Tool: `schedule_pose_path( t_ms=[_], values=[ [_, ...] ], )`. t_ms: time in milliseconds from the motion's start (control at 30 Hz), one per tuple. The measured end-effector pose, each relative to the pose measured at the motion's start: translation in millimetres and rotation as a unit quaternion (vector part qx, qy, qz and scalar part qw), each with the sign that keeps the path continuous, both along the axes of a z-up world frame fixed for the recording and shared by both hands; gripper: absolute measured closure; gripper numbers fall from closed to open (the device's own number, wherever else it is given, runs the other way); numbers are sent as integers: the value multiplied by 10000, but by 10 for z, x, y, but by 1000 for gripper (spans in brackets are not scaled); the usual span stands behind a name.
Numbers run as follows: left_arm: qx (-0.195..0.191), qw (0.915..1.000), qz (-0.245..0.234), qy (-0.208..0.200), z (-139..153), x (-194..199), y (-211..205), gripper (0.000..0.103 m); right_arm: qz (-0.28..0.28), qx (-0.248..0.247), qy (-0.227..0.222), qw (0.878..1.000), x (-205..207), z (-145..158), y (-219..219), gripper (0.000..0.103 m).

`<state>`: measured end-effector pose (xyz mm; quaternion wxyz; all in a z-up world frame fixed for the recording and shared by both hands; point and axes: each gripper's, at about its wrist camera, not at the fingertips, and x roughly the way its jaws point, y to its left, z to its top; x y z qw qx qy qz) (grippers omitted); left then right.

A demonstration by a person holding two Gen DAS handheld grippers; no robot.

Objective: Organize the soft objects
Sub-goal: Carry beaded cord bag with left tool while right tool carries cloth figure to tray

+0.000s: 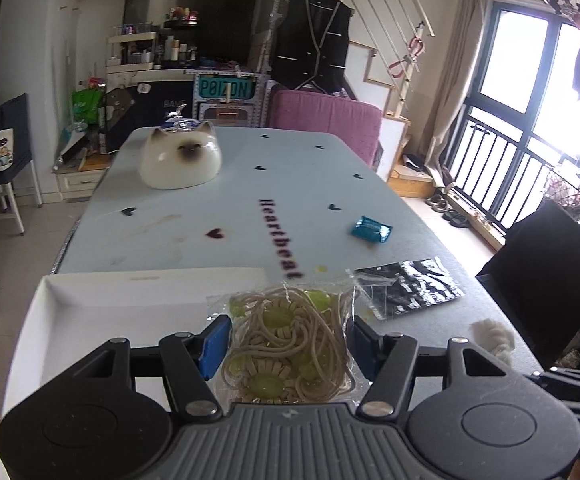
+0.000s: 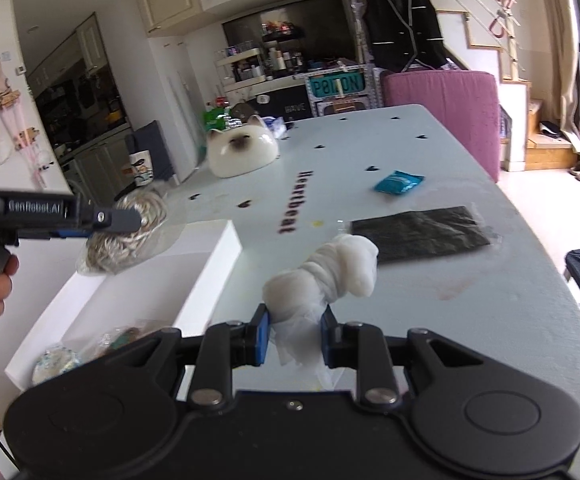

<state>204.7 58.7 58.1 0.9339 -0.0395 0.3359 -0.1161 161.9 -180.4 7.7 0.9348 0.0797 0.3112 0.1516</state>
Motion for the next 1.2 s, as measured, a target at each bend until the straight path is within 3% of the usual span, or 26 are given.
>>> schedule_pose_path(
  t_ms=[533,1067,1200],
  values=[
    [476,9930,909,578,-492,-97,962,40,924,-62,-96,9957,85,93,676,77],
    [1464,9799,1058,852,-879,-100,1239,40,1494,-69,119,9887,195,21,1183,77],
    [1323,9813,1077,890,-889,-101,1313,39,1648,-54,165,9862,210,6,1294,77]
  ],
)
